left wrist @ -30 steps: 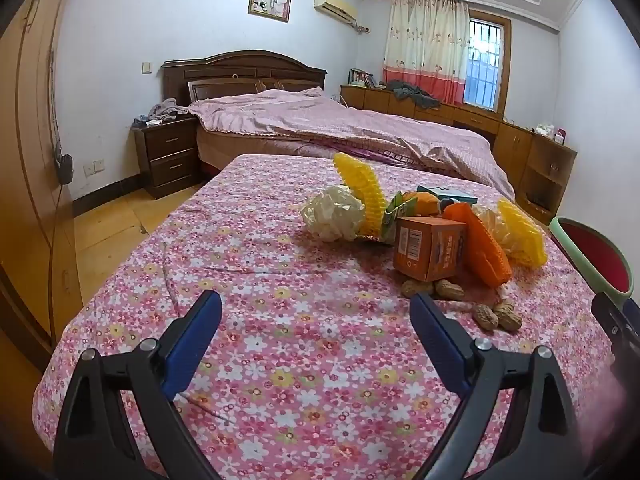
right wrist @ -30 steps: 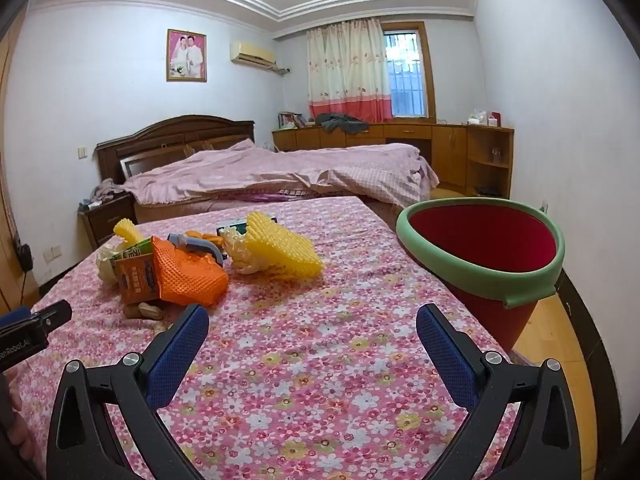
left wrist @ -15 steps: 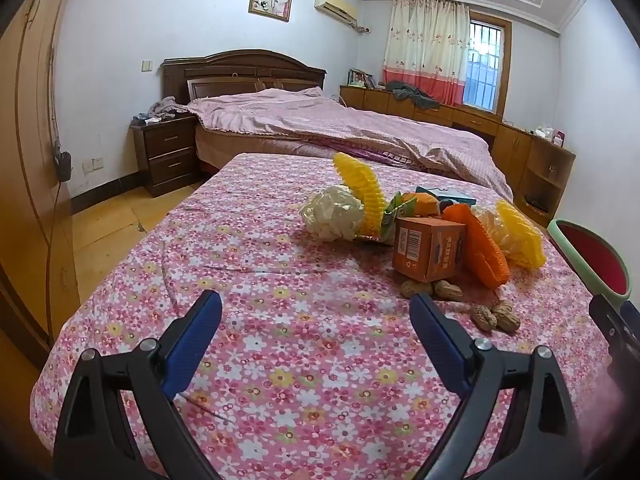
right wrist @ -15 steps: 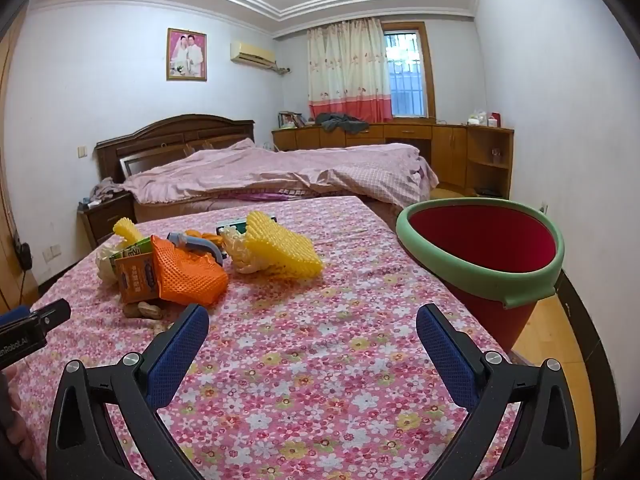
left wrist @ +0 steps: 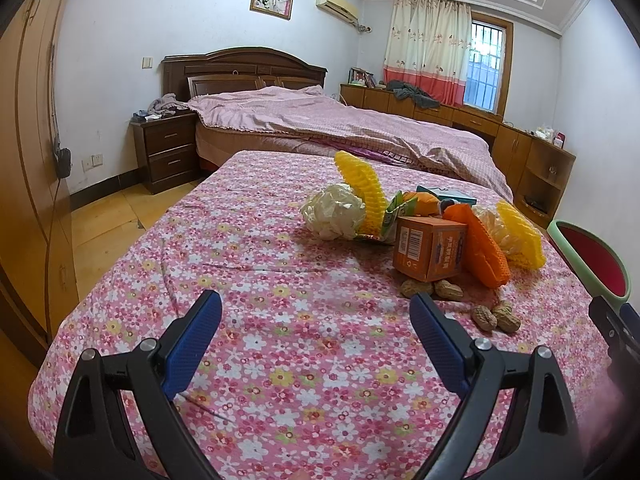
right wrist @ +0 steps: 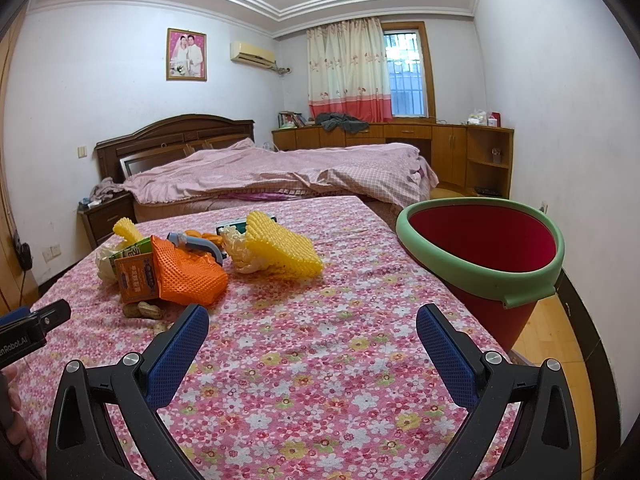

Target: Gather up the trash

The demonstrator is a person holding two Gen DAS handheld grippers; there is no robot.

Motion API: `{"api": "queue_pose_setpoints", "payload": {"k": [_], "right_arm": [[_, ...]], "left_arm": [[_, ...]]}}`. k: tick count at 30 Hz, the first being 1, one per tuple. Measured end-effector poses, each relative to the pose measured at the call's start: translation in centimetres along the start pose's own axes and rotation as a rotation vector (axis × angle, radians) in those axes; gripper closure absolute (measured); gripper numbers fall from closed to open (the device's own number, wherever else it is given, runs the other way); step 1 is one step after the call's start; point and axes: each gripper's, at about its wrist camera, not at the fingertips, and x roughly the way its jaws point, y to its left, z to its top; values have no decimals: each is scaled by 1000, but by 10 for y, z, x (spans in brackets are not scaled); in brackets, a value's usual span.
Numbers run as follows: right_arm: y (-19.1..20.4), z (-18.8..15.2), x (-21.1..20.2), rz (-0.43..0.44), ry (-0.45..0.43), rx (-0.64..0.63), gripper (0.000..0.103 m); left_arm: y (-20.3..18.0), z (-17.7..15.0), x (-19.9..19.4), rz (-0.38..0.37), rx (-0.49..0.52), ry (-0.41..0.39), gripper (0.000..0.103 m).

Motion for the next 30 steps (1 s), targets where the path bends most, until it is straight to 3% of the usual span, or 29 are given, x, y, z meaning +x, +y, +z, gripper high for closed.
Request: {"api": "queue_pose_setpoints", "payload": {"k": [30], "right_arm": [[-1,-1,2,2,0,3,0]], "left_arm": [[1,0,3,-4,-8,4,8]]}}
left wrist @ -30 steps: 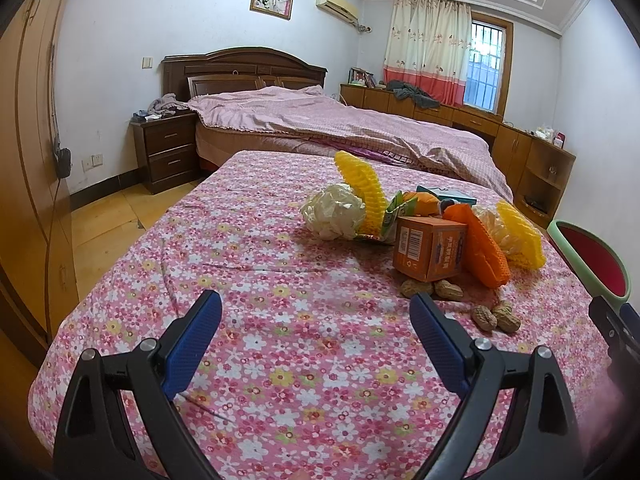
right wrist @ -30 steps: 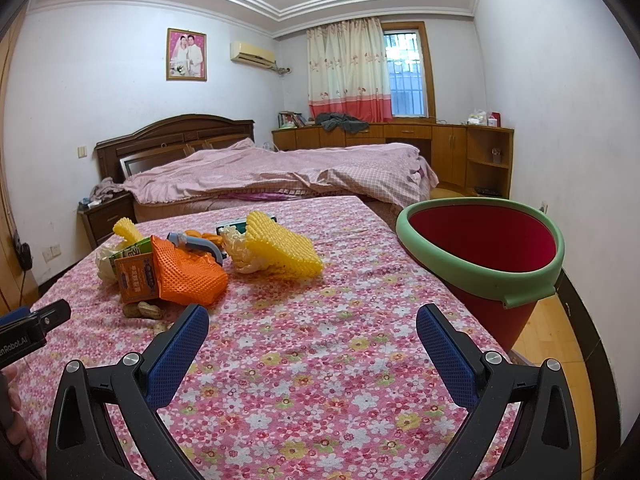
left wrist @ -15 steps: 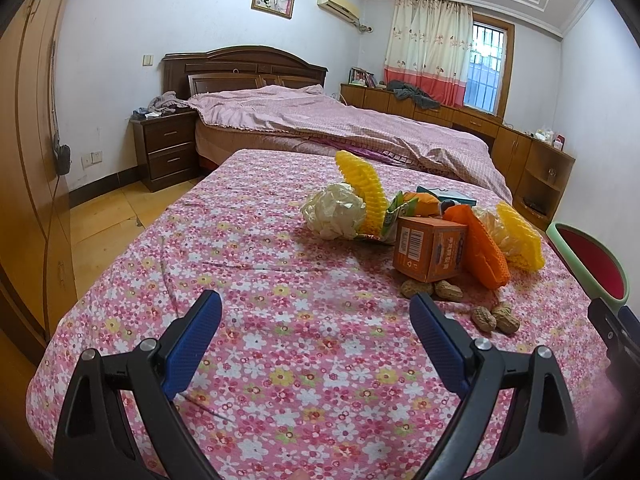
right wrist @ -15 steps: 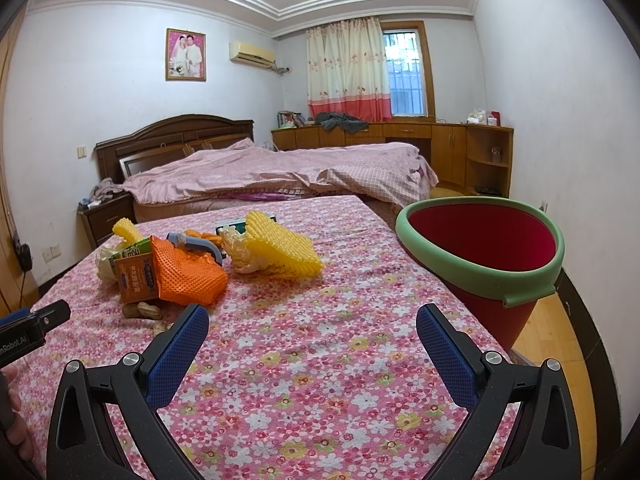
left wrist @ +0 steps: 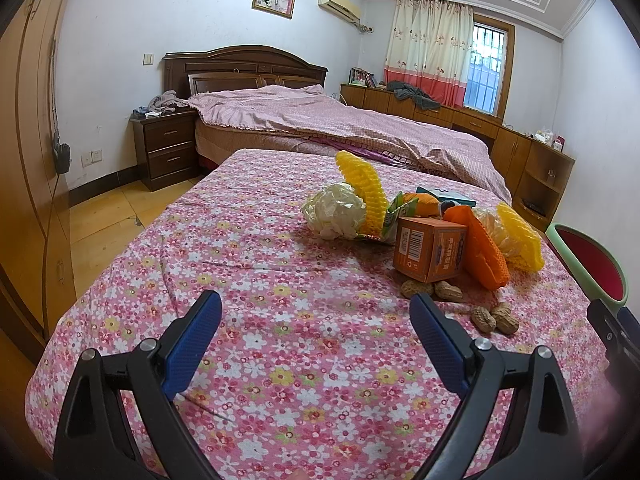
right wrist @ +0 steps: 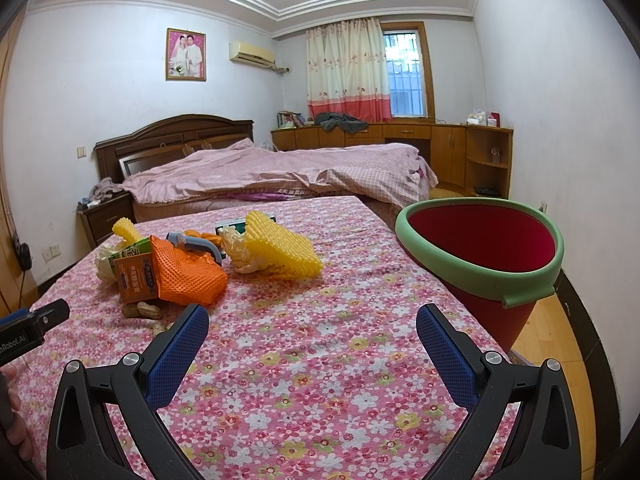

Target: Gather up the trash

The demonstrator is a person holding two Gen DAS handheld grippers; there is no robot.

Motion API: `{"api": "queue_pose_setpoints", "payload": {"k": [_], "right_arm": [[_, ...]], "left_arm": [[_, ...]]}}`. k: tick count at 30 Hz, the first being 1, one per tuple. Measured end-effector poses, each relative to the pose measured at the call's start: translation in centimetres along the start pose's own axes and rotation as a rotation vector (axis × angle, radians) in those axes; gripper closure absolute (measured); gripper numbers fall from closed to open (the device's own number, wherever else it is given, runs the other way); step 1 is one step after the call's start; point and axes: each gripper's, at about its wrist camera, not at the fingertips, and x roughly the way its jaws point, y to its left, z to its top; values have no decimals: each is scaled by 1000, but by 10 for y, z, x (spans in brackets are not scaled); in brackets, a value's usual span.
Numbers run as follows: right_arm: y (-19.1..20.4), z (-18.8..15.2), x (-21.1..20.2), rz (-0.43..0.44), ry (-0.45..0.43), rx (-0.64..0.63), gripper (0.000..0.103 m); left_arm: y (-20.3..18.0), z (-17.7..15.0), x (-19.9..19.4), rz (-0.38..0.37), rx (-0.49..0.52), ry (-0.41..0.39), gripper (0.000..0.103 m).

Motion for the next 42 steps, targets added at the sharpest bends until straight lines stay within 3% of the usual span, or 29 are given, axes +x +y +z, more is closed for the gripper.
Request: {"api": "queue_pose_setpoints", "payload": {"k": [16,23,33,42], "right_arm": [[-1,2,1,7,21,0,0],[1,12,14,26,114,-10,0],[-4,55,39,59,221,44,0],[10,76,87,74,341,52,0]], "left_arm": [[0,1,2,-3,-12,23,8],[-2,17,12,-5,42,77,8],[-3,70,46,-30,82,140,8],[1,90,95,-82,38,188,8]]}}
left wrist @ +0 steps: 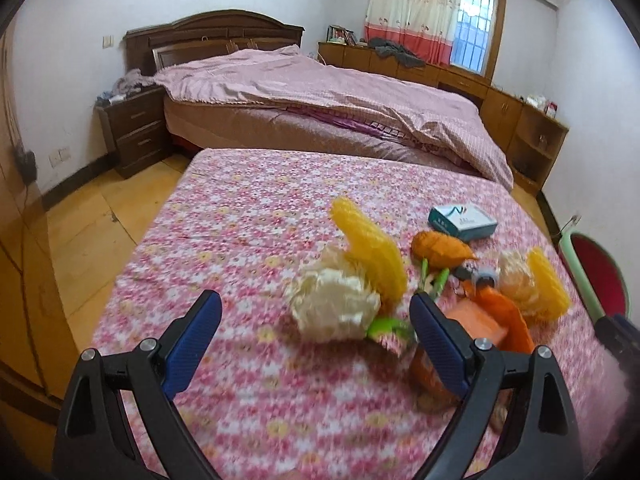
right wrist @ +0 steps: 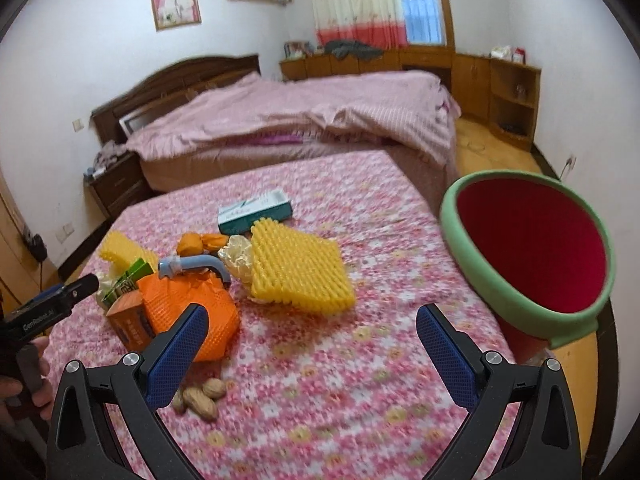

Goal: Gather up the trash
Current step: 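Grasp the crumpled white paper with left tool while right tool grasps yellow foam net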

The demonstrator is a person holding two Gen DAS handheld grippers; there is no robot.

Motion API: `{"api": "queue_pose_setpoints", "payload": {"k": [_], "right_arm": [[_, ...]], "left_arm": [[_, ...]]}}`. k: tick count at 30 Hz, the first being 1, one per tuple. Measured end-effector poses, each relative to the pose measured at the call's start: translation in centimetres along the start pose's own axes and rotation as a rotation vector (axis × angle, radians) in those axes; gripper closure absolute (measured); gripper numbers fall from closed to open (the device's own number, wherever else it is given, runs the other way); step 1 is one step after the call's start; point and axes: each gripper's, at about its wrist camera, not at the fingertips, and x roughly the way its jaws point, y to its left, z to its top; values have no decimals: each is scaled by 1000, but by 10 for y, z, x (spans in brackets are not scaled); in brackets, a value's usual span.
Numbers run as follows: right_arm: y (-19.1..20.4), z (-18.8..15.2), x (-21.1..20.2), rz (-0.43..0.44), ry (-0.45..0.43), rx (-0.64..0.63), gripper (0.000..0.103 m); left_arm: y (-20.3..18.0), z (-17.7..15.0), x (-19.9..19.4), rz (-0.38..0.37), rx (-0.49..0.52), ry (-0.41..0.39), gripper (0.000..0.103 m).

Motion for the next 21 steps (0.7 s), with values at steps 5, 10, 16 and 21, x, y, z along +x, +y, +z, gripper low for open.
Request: {"api": "queue_pose_setpoints", "payload": {"k": [5,10,16,21], "right_arm": [[6,10,21,-21,39,2,0],[-1,16,36,-26,75,87,11],[-3,14,44,-28,108,105,49],[-4,16,47,-34,99,89,76]], "left_arm": [[3,4,24,-53,-14,37,15],[7,0,41,-130,-23,86,40],[11,-3,45,-205,-62,93,48],[21,-2,41,-264,-104,81,56]]}}
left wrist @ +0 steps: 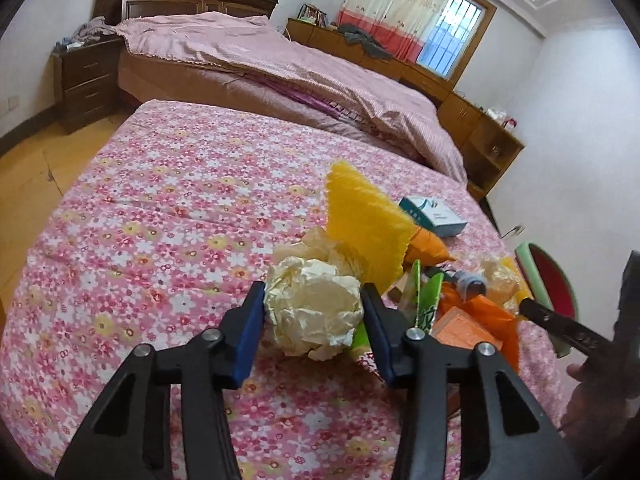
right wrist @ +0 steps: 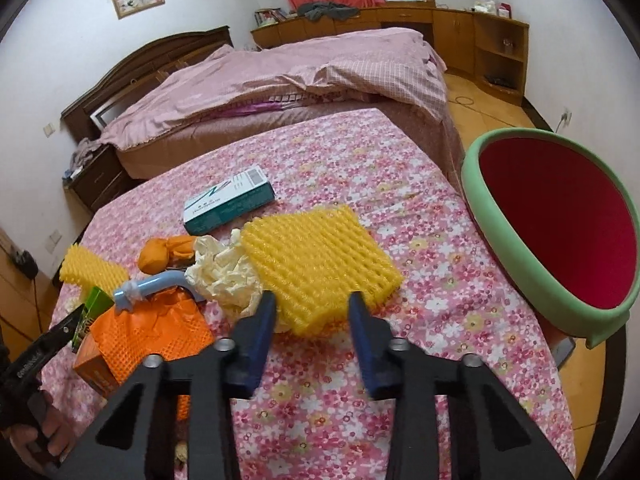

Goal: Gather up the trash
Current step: 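Grasp the crumpled white paper with left tool while right tool grasps yellow foam net, then carry the white paper and yellow foam net over the red bucket with both tools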

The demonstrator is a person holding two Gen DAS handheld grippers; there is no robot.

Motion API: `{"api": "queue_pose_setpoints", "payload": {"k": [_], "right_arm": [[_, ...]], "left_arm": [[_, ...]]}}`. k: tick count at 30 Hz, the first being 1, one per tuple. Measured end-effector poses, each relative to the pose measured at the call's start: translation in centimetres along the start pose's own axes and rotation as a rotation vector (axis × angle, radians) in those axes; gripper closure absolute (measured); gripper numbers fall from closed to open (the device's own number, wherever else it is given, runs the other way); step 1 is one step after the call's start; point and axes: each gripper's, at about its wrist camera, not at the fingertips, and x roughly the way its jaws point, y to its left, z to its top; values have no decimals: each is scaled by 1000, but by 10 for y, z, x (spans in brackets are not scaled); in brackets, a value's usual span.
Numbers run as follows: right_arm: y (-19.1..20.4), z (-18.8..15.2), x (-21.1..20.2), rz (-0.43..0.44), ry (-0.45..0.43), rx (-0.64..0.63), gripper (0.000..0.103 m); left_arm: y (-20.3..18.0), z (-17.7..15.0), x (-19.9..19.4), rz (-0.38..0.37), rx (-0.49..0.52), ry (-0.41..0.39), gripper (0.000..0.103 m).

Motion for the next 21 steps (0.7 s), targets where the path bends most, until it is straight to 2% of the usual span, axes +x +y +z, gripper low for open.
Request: {"api": "queue_pose_setpoints", "payload": {"k": [6,15,21], "right_arm": [[-1,0,-4,7,-23,-11,90],[0,-7,-43,65,-104,-10,93],[1,-15,-73,107,-142,-6,93]], "left_arm": [[3,1,-15,-13,-4,-33,59],[8,3,-59,-1,-28,-92,59],[-7,-1,-95,5,-7,-141,59]]}}
